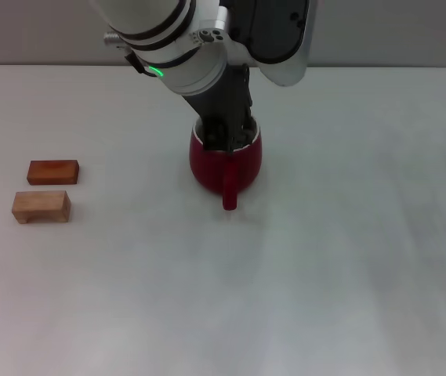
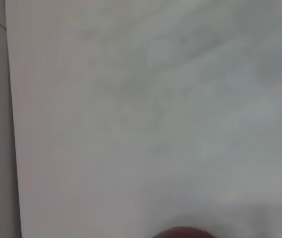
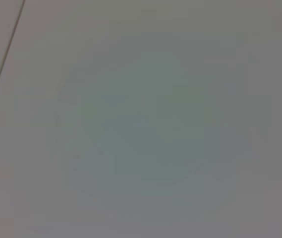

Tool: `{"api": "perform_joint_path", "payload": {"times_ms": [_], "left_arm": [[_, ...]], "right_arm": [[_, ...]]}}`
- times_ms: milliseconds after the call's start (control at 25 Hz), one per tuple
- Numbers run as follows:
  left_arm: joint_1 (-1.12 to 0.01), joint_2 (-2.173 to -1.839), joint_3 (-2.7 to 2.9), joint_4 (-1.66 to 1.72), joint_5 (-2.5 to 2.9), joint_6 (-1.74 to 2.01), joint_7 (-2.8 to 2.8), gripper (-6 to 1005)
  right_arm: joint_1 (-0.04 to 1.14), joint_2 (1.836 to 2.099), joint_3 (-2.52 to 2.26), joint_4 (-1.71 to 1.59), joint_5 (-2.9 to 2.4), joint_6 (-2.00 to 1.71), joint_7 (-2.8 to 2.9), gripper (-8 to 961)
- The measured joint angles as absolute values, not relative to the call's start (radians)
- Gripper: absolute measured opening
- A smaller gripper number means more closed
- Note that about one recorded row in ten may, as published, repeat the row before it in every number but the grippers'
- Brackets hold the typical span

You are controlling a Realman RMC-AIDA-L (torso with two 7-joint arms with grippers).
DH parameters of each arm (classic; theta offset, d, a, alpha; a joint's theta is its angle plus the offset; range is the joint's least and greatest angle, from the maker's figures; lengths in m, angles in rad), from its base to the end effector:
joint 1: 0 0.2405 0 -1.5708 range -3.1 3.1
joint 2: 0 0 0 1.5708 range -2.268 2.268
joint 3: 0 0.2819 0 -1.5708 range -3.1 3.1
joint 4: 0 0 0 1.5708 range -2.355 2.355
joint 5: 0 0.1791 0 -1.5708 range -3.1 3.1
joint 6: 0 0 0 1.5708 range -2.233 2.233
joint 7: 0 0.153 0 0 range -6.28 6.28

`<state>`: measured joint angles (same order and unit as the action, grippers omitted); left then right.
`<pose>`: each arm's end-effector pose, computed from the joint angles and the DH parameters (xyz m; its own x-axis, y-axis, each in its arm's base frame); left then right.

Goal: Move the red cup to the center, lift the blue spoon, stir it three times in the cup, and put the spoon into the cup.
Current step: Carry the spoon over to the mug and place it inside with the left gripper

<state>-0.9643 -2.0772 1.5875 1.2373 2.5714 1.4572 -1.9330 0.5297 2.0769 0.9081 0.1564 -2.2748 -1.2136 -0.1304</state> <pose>-0.0925 0.3831 -0.0599 0.8178 -0.3085 -0.4858 -0.4046 -0.9085 -0.1042 0.2935 0.3666 0.0060 0.8419 0.2048 -0.4993 -0.4903 -0.0965 -0.8662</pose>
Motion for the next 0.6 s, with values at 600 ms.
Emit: {"api": "perform_joint_path", "payload": {"times_ms": [600], "left_arm": [[-0.945,-2.073,1.607,1.204,2.636,1.352,-1.96,145]], "right_arm": [[0.518,2.077,0.908,0.156,-2.275,-1.235,-0.13,6]]}}
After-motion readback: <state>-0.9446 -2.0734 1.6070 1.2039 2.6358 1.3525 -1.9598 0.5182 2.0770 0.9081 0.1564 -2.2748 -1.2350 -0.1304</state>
